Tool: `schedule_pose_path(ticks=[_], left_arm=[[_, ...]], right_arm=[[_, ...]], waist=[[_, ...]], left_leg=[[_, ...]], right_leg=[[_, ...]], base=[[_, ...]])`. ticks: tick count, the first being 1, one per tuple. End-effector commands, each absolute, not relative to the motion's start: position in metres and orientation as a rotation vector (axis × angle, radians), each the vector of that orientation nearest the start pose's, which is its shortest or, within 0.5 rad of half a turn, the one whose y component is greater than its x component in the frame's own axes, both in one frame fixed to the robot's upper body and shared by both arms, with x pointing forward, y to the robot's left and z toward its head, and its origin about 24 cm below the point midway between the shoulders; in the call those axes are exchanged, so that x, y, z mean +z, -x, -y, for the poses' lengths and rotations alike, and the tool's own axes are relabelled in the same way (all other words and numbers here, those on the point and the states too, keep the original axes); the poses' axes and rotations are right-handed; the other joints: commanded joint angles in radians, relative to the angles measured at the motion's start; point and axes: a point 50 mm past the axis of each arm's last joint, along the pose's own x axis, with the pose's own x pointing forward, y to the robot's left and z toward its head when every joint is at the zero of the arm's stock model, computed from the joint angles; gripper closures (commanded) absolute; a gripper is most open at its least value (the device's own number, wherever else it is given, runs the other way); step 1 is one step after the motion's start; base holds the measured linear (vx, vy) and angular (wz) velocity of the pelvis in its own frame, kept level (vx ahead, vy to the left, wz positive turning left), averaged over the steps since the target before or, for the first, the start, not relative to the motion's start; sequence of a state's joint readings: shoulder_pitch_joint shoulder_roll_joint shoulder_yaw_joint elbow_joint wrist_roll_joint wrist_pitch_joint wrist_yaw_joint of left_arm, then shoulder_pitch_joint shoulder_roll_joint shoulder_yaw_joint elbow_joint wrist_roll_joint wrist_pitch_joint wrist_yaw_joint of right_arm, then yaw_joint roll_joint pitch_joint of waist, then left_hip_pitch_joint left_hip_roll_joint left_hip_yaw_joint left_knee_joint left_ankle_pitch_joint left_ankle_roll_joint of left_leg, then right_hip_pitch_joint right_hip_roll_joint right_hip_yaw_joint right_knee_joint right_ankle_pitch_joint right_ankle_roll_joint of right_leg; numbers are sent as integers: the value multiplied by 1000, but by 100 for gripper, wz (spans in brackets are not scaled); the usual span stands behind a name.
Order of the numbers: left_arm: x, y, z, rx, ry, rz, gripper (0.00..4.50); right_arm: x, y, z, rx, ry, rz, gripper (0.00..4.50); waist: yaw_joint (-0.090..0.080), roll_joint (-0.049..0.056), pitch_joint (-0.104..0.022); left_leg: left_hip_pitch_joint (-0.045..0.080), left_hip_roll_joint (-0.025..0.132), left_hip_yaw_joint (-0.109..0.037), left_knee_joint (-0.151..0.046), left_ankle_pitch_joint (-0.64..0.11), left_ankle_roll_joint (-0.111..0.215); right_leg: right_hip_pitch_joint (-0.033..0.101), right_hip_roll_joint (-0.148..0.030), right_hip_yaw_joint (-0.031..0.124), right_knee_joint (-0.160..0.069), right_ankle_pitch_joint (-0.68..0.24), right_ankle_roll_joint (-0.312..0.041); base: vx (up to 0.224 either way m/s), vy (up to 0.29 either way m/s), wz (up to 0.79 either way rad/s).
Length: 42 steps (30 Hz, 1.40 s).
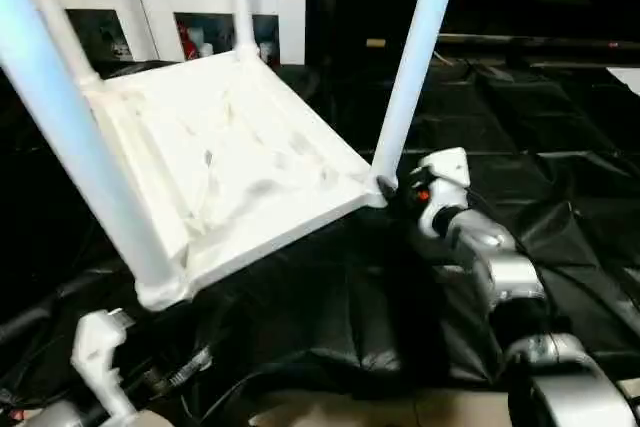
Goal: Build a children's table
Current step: Rotate table base
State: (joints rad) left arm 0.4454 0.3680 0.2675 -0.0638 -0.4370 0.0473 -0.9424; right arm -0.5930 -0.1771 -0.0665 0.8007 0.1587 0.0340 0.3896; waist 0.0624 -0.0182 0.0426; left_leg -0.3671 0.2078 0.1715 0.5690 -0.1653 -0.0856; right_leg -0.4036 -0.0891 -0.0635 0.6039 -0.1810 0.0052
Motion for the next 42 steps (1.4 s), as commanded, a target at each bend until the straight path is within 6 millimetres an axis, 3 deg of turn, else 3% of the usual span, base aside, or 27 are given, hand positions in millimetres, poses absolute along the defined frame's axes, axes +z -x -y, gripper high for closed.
schedule_pose_path(ticks=[1,6,11,14,16,20,22,26,28,29,30,31,38,42], left_arm=[[19,-138,-269,-537,132,-218,11],[27,-140,-280,-521,115,-177,11],[43,-141,-283,-501,115,-109,11],[56,-141,-285,-500,87,-97,11],[62,-142,-290,-471,62,-90,11],[76,-153,-289,-453,45,-34,11],[83,-161,-282,-476,58,-6,11],[93,-177,-266,-508,74,42,11],[97,-196,-253,-537,68,64,11],[98,-201,-247,-557,74,70,11],[98,-204,-243,-574,87,72,11],[99,-207,-236,-598,103,77,11],[106,-226,-198,-724,181,104,11],[108,-231,-184,-788,177,99,11]], right_arm=[[40,-352,168,346,-53,-215,90],[37,-340,164,451,-46,-188,90],[36,-322,159,591,-72,-175,90],[37,-307,159,682,-76,-172,90],[37,-302,160,710,-77,-176,90],[37,-296,159,745,-90,-187,90],[37,-294,155,762,-96,-197,90],[36,-291,146,793,-105,-216,90],[33,-293,139,772,-108,-237,90],[30,-296,138,746,-98,-254,90],[28,-298,138,721,-87,-266,90],[25,-301,137,686,-83,-282,90],[12,-315,130,530,-36,-358,90],[10,-320,127,510,-22,-375,90]], waist=[[0,11,-44],[2,4,-42],[5,5,-42],[11,4,-39],[12,0,-36],[16,1,-37],[17,5,-37],[23,-2,-38],[31,6,-40],[32,5,-41],[32,11,-40],[31,9,-45],[21,6,-52],[22,7,-58]], left_leg=[[15,14,4,-70,-401,0],[15,17,2,-71,-425,2],[12,21,-2,-76,-435,6],[17,21,-2,-75,-460,5],[14,18,-4,-76,-471,4],[19,17,-6,-75,-475,-6],[20,17,-8,-76,-485,-16],[21,17,-6,-75,-474,-17],[30,17,-5,-74,-474,-28],[31,16,-5,-74,-474,-30],[29,16,-6,-75,-476,-36],[19,14,-10,-78,-448,-48],[16,11,-4,-70,-391,-51],[12,12,0,-65,-305,-39]], right_leg=[[28,-28,38,-84,-336,-142],[28,-32,39,-87,-374,-135],[31,-27,39,-84,-361,-131],[27,-29,39,-88,-402,-125],[26,-30,38,-94,-461,-100],[21,-31,38,-99,-503,-80],[19,-29,37,-98,-486,-86],[19,-29,38,-96,-475,-85],[12,-27,40,-96,-457,-89],[12,-28,40,-96,-449,-91],[13,-29,40,-94,-446,-94],[27,-32,37,-86,-421,-97],[31,-30,39,-74,-326,-125],[39,-27,38,-58,-199,-154]], base=[[0,0,0],[0,0,0],[0,0,0],[0,0,0],[0,0,0],[0,0,0],[0,0,0],[0,0,0],[0,0,0],[0,0,0],[0,0,0],[0,0,0],[0,0,0],[0,0,0]])
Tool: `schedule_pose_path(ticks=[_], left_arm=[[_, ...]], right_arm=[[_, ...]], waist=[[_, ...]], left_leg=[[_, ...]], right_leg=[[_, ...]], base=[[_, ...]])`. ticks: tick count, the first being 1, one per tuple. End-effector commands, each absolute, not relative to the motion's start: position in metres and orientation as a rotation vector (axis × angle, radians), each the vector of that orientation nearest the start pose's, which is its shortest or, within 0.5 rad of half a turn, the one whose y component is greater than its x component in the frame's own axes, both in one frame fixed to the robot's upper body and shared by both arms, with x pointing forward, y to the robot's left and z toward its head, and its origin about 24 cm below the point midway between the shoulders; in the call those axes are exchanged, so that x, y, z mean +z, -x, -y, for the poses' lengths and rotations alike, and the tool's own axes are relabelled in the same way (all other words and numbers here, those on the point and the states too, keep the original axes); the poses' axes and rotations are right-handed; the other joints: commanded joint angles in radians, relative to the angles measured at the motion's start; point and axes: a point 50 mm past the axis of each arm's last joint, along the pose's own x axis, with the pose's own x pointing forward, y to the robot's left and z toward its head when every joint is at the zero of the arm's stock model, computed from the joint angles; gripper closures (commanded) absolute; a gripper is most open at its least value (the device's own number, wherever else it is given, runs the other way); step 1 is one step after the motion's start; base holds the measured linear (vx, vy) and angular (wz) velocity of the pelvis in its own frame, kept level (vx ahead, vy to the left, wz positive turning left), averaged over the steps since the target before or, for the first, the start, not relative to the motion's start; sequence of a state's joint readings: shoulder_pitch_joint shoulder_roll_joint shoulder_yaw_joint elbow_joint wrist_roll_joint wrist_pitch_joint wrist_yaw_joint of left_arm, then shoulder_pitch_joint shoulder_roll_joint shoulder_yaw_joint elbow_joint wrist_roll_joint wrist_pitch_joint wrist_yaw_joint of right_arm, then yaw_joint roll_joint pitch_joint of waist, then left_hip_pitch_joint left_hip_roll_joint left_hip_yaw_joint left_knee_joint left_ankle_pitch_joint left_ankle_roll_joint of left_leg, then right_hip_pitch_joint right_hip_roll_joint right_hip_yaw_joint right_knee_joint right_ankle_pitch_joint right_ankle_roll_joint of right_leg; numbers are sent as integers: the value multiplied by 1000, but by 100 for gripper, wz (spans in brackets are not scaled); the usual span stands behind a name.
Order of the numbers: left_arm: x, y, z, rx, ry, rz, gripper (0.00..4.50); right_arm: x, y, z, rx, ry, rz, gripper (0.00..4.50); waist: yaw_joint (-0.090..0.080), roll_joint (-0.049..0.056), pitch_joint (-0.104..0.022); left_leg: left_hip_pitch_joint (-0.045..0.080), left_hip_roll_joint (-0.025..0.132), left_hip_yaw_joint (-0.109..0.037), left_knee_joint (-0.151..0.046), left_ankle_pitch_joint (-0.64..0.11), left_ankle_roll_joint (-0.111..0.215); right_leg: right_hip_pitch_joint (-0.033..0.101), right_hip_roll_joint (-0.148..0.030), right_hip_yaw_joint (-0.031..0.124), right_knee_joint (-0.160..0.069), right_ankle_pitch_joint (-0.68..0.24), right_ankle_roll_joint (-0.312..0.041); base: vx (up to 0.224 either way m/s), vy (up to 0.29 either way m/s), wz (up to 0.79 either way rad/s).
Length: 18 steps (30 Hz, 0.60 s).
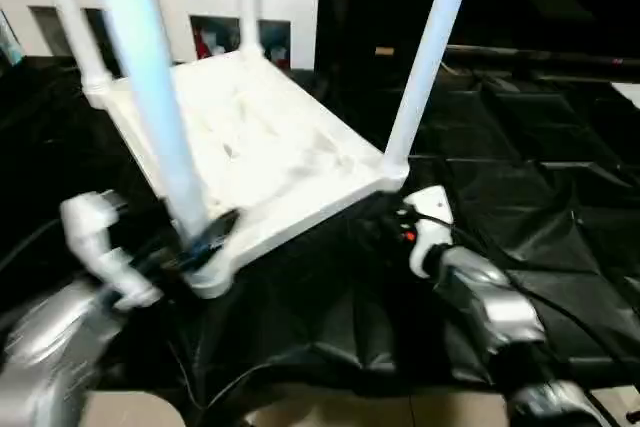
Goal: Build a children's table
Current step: Rotate table base
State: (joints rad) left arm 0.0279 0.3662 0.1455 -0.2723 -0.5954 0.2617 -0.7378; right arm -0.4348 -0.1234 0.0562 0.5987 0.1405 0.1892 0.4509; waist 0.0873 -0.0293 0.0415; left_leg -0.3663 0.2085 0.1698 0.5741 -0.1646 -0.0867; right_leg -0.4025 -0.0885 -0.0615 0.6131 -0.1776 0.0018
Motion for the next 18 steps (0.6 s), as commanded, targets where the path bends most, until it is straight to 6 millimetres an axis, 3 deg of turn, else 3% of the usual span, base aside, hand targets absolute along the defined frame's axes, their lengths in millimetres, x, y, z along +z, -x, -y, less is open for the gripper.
schedule_pose_path(ticks=[1,2,4,18], left_arm=[[108,-233,-180,-802,173,101,11],[109,-236,-176,-821,178,101,11],[111,-240,-165,-880,203,100,11],[112,-243,-112,-1173,262,43,11]], right_arm=[[10,-322,127,505,-14,-378,90],[10,-324,127,499,-6,-380,90],[11,-329,126,495,-1,-381,90],[15,-339,94,609,7,-358,90]], waist=[[-4,-7,-57],[0,2,-58],[-2,-2,-56],[-1,-5,-57]], left_leg=[[8,12,6,-69,-287,-30],[8,11,4,-68,-274,-30],[13,14,9,-67,-280,-32],[10,12,9,-65,-267,-31]], right_leg=[[42,-28,36,-70,-194,-151],[43,-30,37,-63,-190,-154],[37,-31,37,-68,-206,-156],[42,-34,37,-64,-208,-156]], base=[[0,0,0],[0,0,0],[0,0,0],[0,0,0]])
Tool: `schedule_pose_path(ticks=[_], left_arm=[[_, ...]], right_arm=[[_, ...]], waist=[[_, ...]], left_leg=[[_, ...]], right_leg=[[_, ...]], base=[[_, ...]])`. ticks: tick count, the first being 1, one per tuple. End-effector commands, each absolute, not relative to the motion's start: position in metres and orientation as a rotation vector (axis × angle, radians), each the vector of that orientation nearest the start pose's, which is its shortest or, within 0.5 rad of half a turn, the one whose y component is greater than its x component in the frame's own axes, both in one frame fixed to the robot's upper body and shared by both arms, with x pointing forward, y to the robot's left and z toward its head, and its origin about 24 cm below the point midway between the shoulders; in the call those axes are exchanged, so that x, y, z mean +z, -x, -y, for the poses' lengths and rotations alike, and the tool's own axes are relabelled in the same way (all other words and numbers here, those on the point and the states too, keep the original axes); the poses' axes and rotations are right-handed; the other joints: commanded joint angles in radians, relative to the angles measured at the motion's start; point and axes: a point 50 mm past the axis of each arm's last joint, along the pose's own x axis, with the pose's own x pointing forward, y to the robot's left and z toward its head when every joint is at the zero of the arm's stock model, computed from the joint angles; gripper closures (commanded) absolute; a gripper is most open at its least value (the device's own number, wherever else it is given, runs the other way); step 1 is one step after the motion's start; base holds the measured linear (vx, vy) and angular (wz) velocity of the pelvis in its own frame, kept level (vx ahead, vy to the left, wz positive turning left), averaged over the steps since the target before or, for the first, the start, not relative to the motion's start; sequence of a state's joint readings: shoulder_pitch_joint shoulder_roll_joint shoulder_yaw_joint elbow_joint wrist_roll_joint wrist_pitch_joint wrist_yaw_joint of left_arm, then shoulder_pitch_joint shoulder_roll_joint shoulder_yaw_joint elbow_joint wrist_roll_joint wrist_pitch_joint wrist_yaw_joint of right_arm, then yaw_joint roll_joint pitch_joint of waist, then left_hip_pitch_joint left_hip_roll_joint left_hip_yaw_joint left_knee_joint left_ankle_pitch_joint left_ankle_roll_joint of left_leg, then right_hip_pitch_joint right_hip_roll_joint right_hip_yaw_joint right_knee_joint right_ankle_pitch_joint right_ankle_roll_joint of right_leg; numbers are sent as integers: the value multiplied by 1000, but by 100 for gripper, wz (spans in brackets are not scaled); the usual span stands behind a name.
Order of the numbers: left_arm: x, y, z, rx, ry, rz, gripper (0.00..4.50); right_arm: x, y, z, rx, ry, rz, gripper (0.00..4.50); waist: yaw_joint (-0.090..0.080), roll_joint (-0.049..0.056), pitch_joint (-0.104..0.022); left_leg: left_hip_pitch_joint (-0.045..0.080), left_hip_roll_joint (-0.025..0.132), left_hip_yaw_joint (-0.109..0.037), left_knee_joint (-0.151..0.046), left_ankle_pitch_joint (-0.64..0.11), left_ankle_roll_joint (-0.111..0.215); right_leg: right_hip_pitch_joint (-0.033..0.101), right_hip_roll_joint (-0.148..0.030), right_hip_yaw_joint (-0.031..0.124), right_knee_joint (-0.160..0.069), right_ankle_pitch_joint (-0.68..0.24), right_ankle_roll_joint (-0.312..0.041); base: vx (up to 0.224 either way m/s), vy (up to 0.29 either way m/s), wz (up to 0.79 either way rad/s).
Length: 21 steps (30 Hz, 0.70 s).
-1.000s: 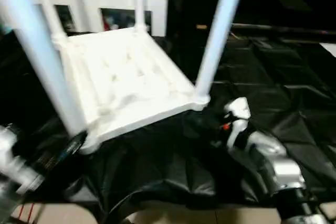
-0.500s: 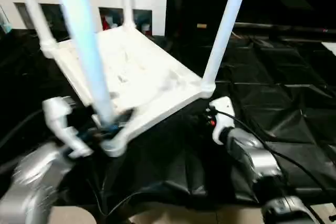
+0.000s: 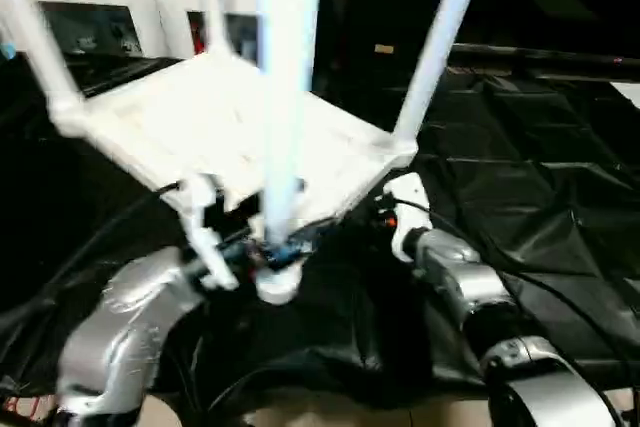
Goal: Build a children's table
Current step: Rotate table base
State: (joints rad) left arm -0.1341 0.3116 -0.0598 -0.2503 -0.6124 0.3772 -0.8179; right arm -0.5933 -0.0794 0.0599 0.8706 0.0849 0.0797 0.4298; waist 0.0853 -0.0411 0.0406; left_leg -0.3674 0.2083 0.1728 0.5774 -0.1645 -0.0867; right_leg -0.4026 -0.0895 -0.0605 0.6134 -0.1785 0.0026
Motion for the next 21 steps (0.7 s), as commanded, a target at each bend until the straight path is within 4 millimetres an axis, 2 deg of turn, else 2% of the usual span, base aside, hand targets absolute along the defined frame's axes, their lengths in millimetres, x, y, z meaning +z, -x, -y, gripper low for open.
schedule_pose_path(ticks=[1,5,7,8,9,12,13,20,21], left_arm=[[113,-245,-106,-1191,263,46,11],[116,-248,-96,-1223,262,61,11],[119,-251,-82,-1268,260,91,11],[120,-251,-82,-1269,259,92,11],[120,-251,-73,-1303,261,95,11],[120,-251,-62,-1342,260,99,11],[121,-252,-58,-1357,256,103,11],[117,-255,-43,-1389,186,112,11],[112,-263,-43,-1322,133,89,11]], right_arm=[[16,-339,89,628,4,-356,90],[16,-339,82,658,3,-350,90],[16,-337,74,697,0,-343,90],[16,-337,73,698,0,-343,90],[15,-335,69,716,-4,-343,90],[14,-333,64,737,-11,-342,90],[14,-332,61,750,-16,-335,90],[15,-332,61,731,-12,-310,90],[15,-335,65,692,-10,-306,90]], waist=[[1,6,-57],[-3,5,-57],[-4,8,-57],[-5,6,-57],[-7,7,-58],[-12,8,-59],[-17,5,-60],[-23,8,-60],[-23,8,-60]], left_leg=[[9,12,5,-68,-268,-31],[8,12,5,-68,-258,-28],[11,12,6,-67,-256,-27],[9,12,6,-67,-255,-26],[6,13,4,-68,-251,-28],[7,13,4,-66,-241,-25],[5,13,3,-66,-237,-22],[8,14,4,-62,-221,0],[7,15,4,-63,-228,-2]], right_leg=[[45,-34,36,-65,-214,-155],[45,-35,36,-64,-203,-162],[43,-34,36,-64,-196,-166],[45,-34,36,-64,-194,-167],[49,-36,36,-62,-187,-169],[49,-35,35,-60,-160,-180],[52,-35,35,-59,-143,-188],[52,-36,35,-58,-102,-216],[53,-37,35,-57,-107,-219]], base=[[0,0,0],[0,0,0],[0,0,0],[0,0,0],[0,0,0],[0,0,0],[0,0,0],[0,0,0],[0,0,0]])
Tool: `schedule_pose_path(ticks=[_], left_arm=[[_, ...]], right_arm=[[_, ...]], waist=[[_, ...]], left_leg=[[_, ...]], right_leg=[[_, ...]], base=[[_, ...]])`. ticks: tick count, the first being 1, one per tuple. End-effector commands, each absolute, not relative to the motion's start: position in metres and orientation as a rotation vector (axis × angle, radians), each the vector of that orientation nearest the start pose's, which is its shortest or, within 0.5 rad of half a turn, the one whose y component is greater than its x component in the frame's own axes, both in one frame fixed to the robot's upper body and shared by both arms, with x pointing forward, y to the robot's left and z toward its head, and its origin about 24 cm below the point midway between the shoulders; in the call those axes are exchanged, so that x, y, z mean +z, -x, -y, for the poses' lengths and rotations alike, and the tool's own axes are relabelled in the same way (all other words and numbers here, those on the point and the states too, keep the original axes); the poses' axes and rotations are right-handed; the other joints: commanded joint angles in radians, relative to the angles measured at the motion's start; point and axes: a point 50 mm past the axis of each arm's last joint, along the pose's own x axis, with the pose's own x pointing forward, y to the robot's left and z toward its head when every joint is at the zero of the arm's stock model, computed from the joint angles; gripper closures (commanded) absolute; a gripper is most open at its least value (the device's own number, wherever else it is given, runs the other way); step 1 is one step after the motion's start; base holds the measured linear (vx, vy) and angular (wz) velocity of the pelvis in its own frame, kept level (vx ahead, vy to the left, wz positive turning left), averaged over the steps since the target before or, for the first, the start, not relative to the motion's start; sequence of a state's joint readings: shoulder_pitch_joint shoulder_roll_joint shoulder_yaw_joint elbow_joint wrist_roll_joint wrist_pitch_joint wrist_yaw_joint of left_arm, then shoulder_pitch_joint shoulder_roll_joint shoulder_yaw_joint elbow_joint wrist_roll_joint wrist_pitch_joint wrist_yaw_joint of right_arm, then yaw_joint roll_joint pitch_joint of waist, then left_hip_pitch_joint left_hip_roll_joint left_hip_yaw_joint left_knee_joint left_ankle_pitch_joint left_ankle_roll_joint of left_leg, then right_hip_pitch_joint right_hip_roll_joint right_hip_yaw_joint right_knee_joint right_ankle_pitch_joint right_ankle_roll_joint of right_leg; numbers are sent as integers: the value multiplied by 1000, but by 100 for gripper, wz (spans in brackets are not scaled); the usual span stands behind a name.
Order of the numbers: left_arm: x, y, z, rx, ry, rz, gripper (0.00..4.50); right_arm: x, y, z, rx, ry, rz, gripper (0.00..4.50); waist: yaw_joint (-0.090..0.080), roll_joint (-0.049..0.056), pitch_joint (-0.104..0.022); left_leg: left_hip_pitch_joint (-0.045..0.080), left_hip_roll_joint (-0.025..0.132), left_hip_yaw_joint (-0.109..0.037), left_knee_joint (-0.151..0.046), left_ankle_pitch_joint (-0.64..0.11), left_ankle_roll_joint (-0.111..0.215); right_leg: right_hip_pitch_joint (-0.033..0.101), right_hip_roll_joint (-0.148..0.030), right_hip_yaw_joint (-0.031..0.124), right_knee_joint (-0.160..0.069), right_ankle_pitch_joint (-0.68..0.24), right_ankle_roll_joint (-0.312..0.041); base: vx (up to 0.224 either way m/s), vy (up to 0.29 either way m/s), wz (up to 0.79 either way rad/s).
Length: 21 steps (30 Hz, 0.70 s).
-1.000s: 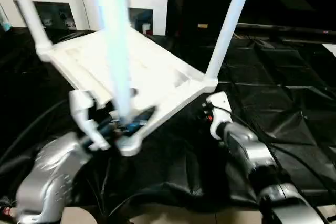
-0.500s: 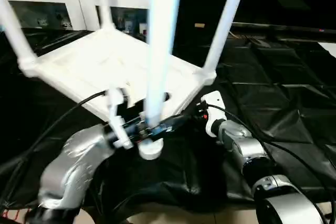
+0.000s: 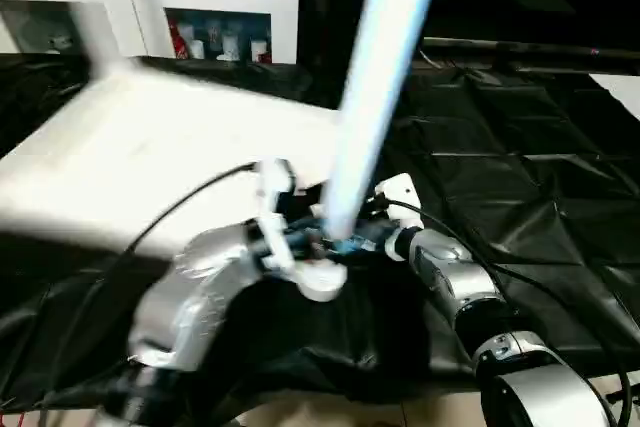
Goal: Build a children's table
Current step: Rotate table base
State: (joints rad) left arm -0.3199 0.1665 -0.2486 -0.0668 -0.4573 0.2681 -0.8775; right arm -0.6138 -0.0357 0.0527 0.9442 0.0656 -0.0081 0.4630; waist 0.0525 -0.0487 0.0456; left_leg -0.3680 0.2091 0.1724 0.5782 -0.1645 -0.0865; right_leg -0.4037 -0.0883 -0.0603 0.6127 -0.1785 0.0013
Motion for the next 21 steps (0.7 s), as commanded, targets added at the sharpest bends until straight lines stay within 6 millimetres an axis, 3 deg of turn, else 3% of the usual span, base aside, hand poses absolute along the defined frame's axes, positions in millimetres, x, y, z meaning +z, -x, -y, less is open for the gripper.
schedule_pose_path(ticks=[1,3,4,5,6,9,14,17,18,20,21], left_arm=[[109,-267,-44,-1285,102,85,11],[108,-270,-44,-1261,80,84,11],[104,-277,-48,-1195,41,63,11],[104,-277,-49,-1194,39,64,11],[103,-283,-54,-1123,9,89,11],[101,-282,-56,-1151,39,72,11],[101,-289,-63,-1052,23,96,11],[98,-291,-65,-1045,-14,67,11],[97,-289,-68,-1078,-8,54,11],[96,-286,-72,-1107,-12,35,11],[96,-285,-74,-1110,-19,27,11]], right_arm=[[15,-337,69,665,-12,-308,90],[15,-338,72,647,-13,-310,90],[15,-340,79,604,-12,-310,90],[15,-340,79,603,-12,-309,90],[16,-342,90,565,-18,-303,90],[16,-344,99,540,-25,-297,90],[17,-344,123,486,-28,-288,90],[17,-344,129,470,-27,-286,90],[17,-344,133,462,-24,-286,90],[17,-343,138,451,-17,-288,90],[17,-343,140,448,-14,-290,90]], waist=[[11,17,-64],[11,16,-63],[10,22,-63],[10,20,-63],[12,19,-63],[19,21,-63],[36,25,-63],[39,23,-64],[40,29,-64],[39,25,-64],[39,31,-64]], left_leg=[[11,15,5,-64,-240,-2],[11,14,4,-65,-248,-4],[12,15,4,-66,-262,-11],[11,14,3,-65,-263,-11],[11,14,3,-65,-264,-9],[14,15,4,-64,-261,-9],[15,15,6,-63,-258,-10],[13,13,5,-63,-256,-8],[13,13,3,-64,-256,-11],[13,14,4,-64,-256,-12],[13,13,4,-63,-251,-13]], right_leg=[[51,-37,35,-60,-119,-215],[53,-38,35,-61,-134,-211],[51,-37,35,-63,-146,-205],[52,-38,35,-63,-147,-205],[53,-39,35,-64,-157,-202],[50,-40,36,-64,-160,-205],[50,-38,35,-62,-140,-206],[51,-38,34,-62,-146,-198],[51,-40,34,-61,-154,-197],[51,-39,34,-62,-156,-199],[50,-38,34,-60,-144,-204]], base=[[0,0,0],[0,0,0],[0,0,0],[0,0,0],[0,0,0],[0,0,0],[0,0,0],[0,0,0],[0,0,0],[0,0,0],[0,0,0]])
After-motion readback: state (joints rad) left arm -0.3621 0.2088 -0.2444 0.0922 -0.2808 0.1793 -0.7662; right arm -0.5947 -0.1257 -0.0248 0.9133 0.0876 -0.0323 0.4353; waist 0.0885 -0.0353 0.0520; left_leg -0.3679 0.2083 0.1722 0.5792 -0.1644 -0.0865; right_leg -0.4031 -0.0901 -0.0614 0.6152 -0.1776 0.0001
